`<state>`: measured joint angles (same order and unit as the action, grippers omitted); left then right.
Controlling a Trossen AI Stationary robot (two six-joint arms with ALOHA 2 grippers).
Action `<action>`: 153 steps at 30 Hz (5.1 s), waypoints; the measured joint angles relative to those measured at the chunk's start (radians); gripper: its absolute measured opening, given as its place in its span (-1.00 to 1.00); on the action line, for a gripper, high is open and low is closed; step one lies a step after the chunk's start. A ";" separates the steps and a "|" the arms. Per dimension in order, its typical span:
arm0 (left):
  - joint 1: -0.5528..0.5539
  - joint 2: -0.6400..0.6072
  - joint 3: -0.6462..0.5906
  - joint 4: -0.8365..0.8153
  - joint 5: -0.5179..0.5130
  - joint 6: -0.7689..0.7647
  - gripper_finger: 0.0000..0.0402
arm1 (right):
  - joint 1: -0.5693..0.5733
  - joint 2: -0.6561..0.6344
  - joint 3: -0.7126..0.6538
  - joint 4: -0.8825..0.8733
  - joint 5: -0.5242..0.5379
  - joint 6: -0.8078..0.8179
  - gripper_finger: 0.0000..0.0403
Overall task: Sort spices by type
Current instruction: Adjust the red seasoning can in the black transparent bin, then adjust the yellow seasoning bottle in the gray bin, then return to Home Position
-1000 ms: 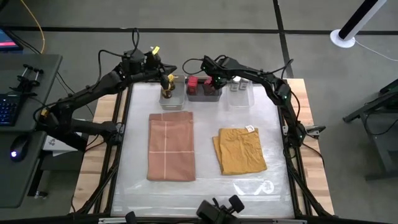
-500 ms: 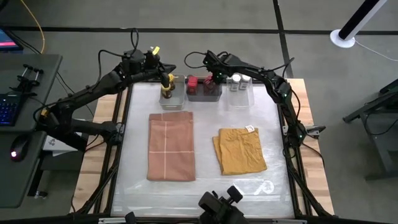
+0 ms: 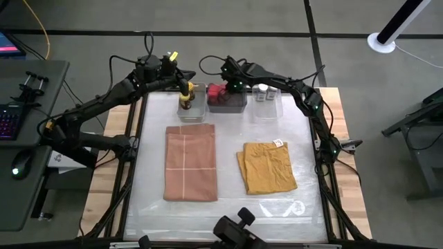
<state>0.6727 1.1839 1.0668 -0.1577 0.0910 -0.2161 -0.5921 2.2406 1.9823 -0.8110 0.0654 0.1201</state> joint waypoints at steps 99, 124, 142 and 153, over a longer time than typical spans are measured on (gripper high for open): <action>-0.602 -0.462 -0.763 0.735 -0.173 -0.333 -1.00 | 0.651 -0.995 -0.001 -0.681 0.109 0.294 -1.00; -0.670 -1.177 -1.052 0.449 -0.152 -0.434 -1.00 | 1.110 -1.254 -0.893 0.041 0.310 1.041 -1.00; -0.671 -1.176 -1.052 0.407 -0.151 -0.435 -1.00 | 0.651 -1.579 -1.802 1.256 -0.141 0.458 -1.00; -0.671 -1.176 -1.052 0.408 -0.151 -0.435 -1.00 | 0.649 -1.803 -1.965 1.213 -0.058 0.271 -1.00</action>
<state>0.0017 0.0078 0.0143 0.2499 -0.0597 -0.6514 0.0566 0.4376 0.0177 0.4022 0.0077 0.3913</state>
